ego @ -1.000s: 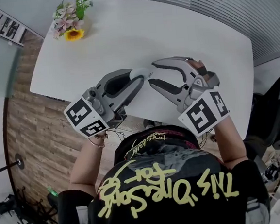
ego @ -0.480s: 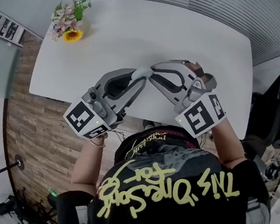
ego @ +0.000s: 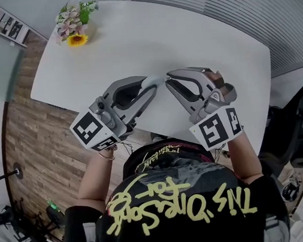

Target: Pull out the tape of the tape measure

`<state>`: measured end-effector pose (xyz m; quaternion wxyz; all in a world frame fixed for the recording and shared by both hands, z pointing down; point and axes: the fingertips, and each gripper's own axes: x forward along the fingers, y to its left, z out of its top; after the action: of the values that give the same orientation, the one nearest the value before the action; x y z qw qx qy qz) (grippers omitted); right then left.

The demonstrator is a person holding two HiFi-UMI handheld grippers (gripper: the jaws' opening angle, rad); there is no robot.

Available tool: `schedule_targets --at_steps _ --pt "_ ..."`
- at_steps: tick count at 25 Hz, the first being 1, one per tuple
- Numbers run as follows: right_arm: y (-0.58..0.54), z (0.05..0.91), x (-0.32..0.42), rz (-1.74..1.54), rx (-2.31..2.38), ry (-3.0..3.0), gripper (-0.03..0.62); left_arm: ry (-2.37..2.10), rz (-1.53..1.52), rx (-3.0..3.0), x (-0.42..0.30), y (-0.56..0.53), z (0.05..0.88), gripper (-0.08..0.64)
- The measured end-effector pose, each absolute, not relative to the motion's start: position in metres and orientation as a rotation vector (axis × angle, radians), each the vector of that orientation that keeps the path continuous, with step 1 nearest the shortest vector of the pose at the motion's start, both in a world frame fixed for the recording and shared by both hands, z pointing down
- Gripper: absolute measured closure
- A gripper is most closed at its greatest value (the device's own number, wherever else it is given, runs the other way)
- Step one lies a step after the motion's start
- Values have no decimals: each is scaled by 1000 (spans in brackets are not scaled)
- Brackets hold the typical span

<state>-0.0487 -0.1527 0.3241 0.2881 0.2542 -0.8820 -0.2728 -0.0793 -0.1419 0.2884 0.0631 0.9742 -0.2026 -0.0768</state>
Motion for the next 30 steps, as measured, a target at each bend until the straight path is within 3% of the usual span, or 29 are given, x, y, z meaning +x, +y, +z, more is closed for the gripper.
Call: schedule_targets --at_steps 30 --pt "-149 328 47 -843 822 -2223 540 -710 -179 2941 -23 -118 292 506"
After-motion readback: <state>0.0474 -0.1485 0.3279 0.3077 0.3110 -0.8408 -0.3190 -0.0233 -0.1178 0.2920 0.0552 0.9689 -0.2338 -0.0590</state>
